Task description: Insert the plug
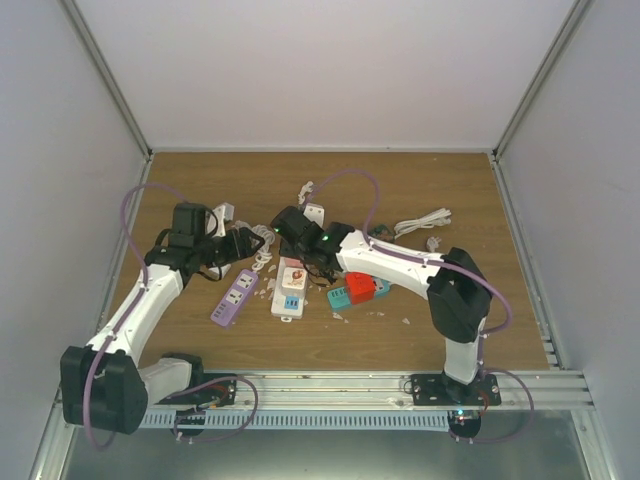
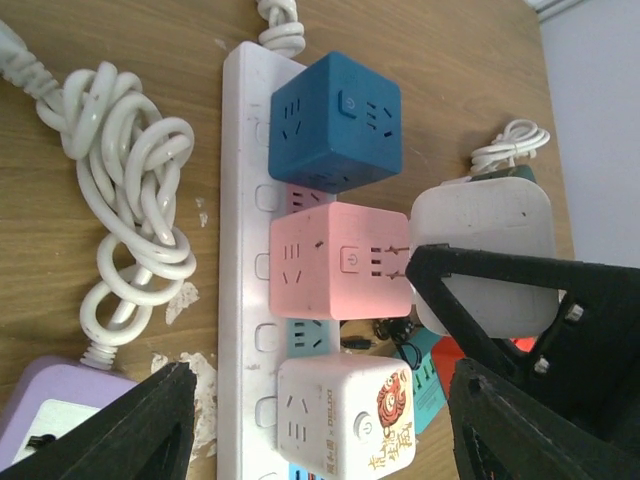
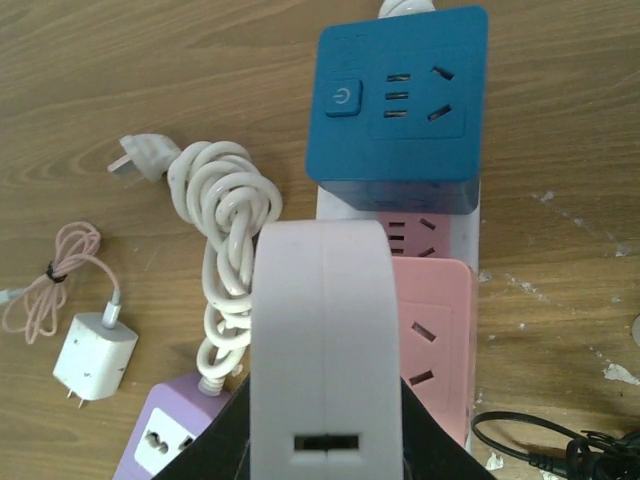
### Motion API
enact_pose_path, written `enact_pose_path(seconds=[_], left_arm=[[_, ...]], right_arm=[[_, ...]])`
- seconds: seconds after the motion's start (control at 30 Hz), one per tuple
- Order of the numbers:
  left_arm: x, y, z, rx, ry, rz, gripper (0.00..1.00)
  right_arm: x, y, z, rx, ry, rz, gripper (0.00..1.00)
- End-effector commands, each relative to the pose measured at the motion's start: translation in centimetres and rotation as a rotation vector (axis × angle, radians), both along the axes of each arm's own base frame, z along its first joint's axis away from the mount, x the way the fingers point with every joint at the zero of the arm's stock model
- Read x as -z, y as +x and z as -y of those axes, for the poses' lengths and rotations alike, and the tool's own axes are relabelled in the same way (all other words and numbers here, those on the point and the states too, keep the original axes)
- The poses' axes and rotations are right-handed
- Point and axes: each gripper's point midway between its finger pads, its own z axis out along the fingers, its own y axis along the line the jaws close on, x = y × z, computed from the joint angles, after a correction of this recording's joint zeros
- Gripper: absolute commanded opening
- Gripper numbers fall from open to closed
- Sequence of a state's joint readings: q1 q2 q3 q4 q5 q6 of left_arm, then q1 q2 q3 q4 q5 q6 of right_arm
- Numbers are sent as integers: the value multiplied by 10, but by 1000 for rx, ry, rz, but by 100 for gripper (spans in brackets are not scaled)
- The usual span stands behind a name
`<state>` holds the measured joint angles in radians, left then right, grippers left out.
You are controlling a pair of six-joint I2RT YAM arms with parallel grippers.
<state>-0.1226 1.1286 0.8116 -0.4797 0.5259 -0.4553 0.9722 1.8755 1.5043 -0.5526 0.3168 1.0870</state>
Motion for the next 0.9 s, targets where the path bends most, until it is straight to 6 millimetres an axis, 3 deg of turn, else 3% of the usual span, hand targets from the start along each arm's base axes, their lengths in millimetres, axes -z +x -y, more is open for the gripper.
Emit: enact_pose_path(seconds=[0.0,0.33,0.7,0.87], left_arm=[[-3,7,7,48,-44,47,69],[16,8,6,53,-36,16,68],[21,9,6,59,-38,6,68],[22,9,7,62,-38,4,68]], right_arm=[[4,6,8,68,-56,13,1],[14,3,10,86,-79,-27,0],[24,3,5,60,-98,-43,0],[25,6,12,91,-118,-40,1]])
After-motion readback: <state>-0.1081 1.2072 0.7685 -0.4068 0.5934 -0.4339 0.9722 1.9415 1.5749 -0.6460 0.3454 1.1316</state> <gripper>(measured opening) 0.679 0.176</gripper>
